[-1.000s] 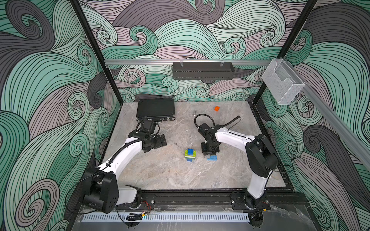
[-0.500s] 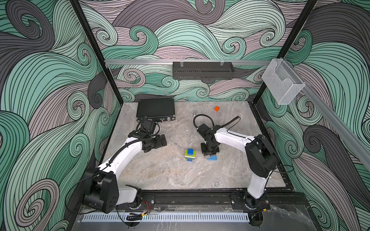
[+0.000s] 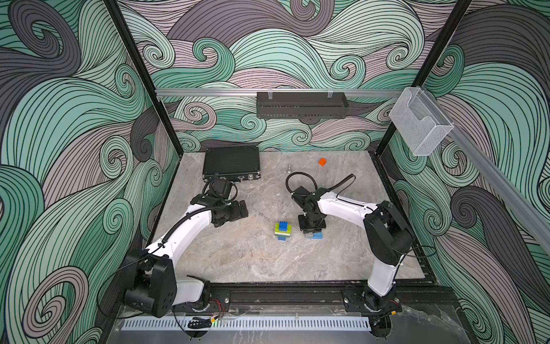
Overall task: Assemble a carrot with lego
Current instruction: Assemble the lego brick with the lego brick.
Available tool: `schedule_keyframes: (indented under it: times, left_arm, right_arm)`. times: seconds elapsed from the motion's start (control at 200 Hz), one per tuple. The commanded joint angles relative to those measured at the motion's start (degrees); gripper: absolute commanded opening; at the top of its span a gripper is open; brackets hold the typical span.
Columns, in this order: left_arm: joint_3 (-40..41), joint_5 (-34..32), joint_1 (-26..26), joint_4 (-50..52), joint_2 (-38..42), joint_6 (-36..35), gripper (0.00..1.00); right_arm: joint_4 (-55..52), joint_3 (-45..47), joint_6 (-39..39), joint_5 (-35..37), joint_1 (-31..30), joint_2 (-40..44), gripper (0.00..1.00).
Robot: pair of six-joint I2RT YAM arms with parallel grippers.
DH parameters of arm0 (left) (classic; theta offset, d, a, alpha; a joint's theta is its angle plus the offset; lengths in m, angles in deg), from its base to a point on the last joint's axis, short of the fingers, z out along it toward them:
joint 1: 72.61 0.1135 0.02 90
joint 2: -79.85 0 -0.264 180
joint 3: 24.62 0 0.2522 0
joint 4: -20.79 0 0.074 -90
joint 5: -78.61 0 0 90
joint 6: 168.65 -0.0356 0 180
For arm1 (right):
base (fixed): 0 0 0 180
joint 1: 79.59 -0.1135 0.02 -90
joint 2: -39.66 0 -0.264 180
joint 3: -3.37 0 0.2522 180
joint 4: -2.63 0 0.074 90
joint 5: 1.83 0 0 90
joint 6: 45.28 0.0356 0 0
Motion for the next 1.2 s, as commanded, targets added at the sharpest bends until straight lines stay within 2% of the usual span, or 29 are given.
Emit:
schedule_keyframes:
  times: [0.0, 0.195, 0.425, 0.896, 1.041, 1.196]
  left_arm:
    - [-0.3, 0.0, 0.5, -0.4, -0.5, -0.1, 0.98]
    - [-0.3, -0.1, 0.4, -0.4, -0.4, 0.0, 0.99]
    - [-0.2, -0.3, 0.5, -0.3, -0.3, 0.1, 0.99]
    - [1.1, -0.6, 0.5, -0.2, 0.9, 1.0, 0.98]
    - [1.0, -1.2, 0.4, 0.0, 1.2, 0.8, 0.99]
    - [1.0, -1.1, 0.5, 0.1, 1.1, 0.9, 0.99]
  right_arm:
    - [-1.1, 1.3, 0.4, 2.3, -0.1, -0.8, 0.06]
    - [-0.6, 2.8, 1.8, 0.5, -0.2, -1.7, 0.04]
    - [-1.3, 3.6, 3.6, 1.6, -0.1, -2.3, 0.0]
    - [0.4, 5.0, 7.2, 0.8, -0.3, -1.7, 0.0]
    - [1.6, 3.8, 4.1, -0.8, -0.4, -3.3, 0.0]
    - [0.2, 3.0, 1.9, 1.9, -0.5, -3.9, 0.0]
